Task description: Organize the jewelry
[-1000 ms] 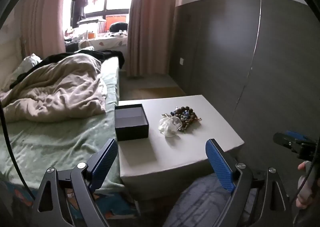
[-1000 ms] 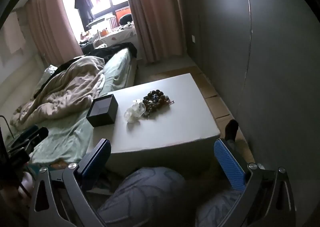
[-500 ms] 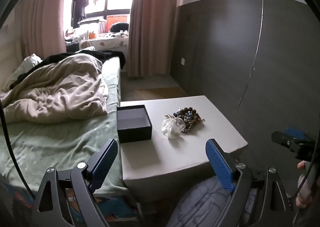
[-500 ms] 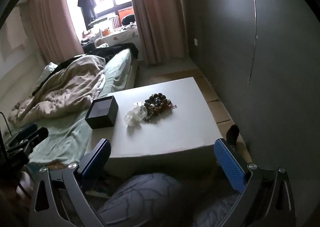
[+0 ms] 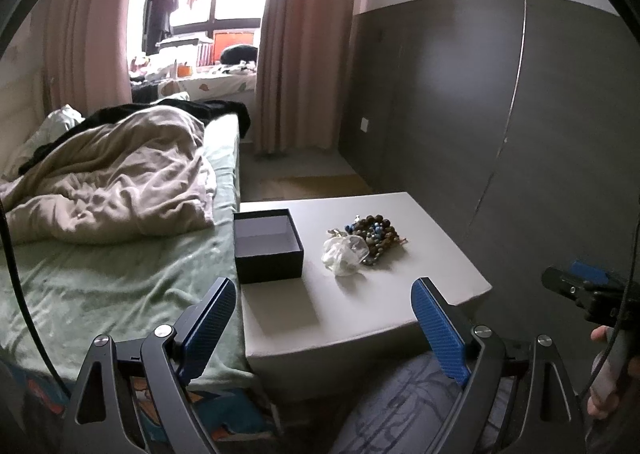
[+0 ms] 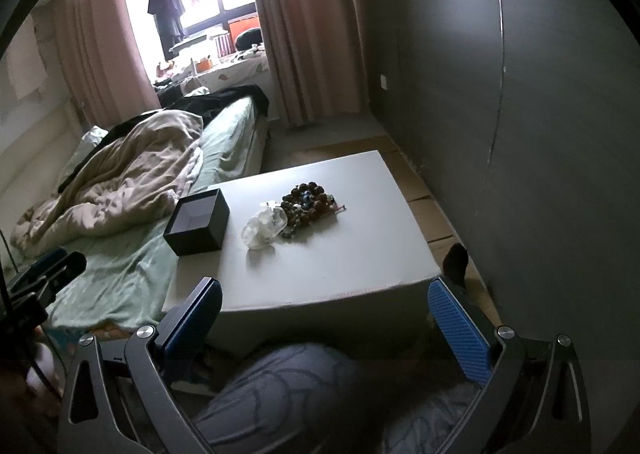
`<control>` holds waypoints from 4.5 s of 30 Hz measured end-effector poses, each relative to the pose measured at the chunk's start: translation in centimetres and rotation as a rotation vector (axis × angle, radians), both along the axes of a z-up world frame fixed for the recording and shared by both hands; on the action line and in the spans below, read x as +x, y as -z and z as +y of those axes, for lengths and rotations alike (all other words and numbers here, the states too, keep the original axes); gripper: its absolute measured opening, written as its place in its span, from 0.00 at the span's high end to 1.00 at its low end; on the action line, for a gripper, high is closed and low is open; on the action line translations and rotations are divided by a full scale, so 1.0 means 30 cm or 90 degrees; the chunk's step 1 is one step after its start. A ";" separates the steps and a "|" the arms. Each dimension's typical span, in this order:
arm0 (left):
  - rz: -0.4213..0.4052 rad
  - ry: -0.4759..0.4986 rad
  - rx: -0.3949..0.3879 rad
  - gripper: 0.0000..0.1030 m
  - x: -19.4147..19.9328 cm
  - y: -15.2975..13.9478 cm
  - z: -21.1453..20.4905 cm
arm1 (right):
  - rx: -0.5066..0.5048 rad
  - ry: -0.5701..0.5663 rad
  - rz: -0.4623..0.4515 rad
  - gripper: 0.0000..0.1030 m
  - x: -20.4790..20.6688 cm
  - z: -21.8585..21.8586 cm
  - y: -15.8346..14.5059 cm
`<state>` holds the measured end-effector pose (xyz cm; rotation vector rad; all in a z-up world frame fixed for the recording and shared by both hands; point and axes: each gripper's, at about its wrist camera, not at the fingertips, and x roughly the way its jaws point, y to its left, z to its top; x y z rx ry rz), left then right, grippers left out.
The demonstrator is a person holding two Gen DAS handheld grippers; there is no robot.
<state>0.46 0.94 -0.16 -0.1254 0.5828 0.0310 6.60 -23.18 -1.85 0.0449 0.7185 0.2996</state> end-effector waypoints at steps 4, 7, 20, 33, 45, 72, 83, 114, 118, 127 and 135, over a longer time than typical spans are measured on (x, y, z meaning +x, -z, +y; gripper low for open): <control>-0.007 0.005 0.013 0.13 -0.013 -0.003 -0.012 | -0.001 0.007 -0.018 0.00 -0.015 -0.006 -0.022; -0.010 0.014 0.011 0.13 -0.021 -0.004 -0.021 | 0.002 0.010 -0.022 0.00 -0.028 -0.007 -0.026; -0.015 0.022 0.027 0.13 -0.038 -0.023 -0.052 | 0.016 0.014 -0.025 0.00 -0.048 -0.037 -0.046; -0.023 0.029 0.021 0.13 -0.041 -0.024 -0.056 | 0.011 0.010 -0.036 0.00 -0.069 -0.041 -0.054; -0.021 0.022 0.024 0.13 -0.028 -0.024 -0.049 | 0.008 0.007 -0.053 0.00 -0.093 -0.038 -0.069; 0.021 0.039 -0.003 0.16 0.262 0.031 0.000 | 0.014 -0.005 0.004 0.00 0.233 -0.027 -0.069; 0.118 0.080 -0.048 0.38 0.522 0.175 -0.003 | 0.027 -0.025 0.079 0.06 0.465 0.004 0.039; 0.307 0.100 -0.034 1.00 0.880 0.496 -0.074 | 0.158 -0.102 0.266 0.26 0.783 0.063 0.362; 0.275 0.086 -0.047 1.00 0.850 0.438 -0.043 | 0.170 -0.114 0.299 0.27 0.815 0.112 0.397; 0.218 0.053 -0.085 1.00 0.756 0.317 0.070 | 0.165 -0.127 0.398 0.47 0.889 0.259 0.499; 0.184 0.036 -0.103 1.00 0.674 0.258 0.156 | 0.131 -0.095 0.451 0.91 0.914 0.331 0.570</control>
